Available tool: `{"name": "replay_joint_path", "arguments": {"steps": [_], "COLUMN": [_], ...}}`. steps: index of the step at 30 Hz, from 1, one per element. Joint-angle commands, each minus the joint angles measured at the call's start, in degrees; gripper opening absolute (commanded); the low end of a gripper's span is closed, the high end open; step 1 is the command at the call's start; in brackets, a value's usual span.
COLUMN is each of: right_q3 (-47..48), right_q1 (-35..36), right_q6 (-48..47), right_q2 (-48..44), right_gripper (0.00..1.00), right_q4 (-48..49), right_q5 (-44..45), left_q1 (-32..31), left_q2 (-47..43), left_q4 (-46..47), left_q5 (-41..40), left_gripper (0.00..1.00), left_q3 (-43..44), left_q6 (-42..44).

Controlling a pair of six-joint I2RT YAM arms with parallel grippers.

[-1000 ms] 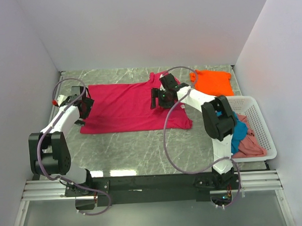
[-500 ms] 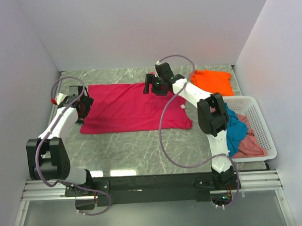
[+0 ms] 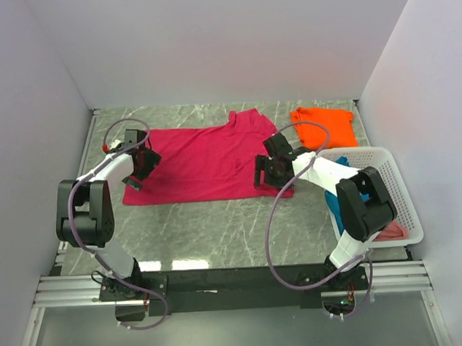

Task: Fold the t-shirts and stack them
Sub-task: Fold the tshirt

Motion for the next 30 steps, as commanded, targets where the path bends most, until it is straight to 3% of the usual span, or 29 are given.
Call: {"name": "replay_joint_path", "arguments": {"steps": [1, 6, 12, 18, 24, 30], "right_q3": [-1.1, -2.2, -12.4, -24.2, -30.2, -30.3], "right_q1": [-2.8, -4.5, -4.6, -4.7, -4.6, -4.5], "right_q6": [0.5, -0.4, 2.4, 7.9, 11.3, 12.4], "right_q2": [0.1, 2.7, -4.0, -14.7, -20.8, -26.2], "right_gripper": [0.88, 0.88, 0.88, 0.88, 0.89, 0.88], "right_q4": [2.4, 3.3, 1.8, -0.6, -4.2, -7.4], "right_q5": [1.3, 0.9, -0.1, -3.0, -4.6, -4.5], "left_q1": [0.1, 0.1, -0.3, -2.1, -2.3, -2.9], "left_q2": [1.1, 1.5, -1.7, -11.9, -23.0, -28.3], "left_q4": [2.5, 3.7, 1.6, -2.9, -10.3, -13.1], "left_q5": [0.4, 0.7, 2.7, 1.7, -0.6, -3.9], "left_gripper": [0.99, 0.99, 0.99, 0.99, 0.99, 0.99], "left_q3": [0.6, -3.7, -11.7, -22.2, -26.2, -28.9], "left_q6": [1.8, 1.9, 1.8, -4.4, -7.0, -10.3]}}
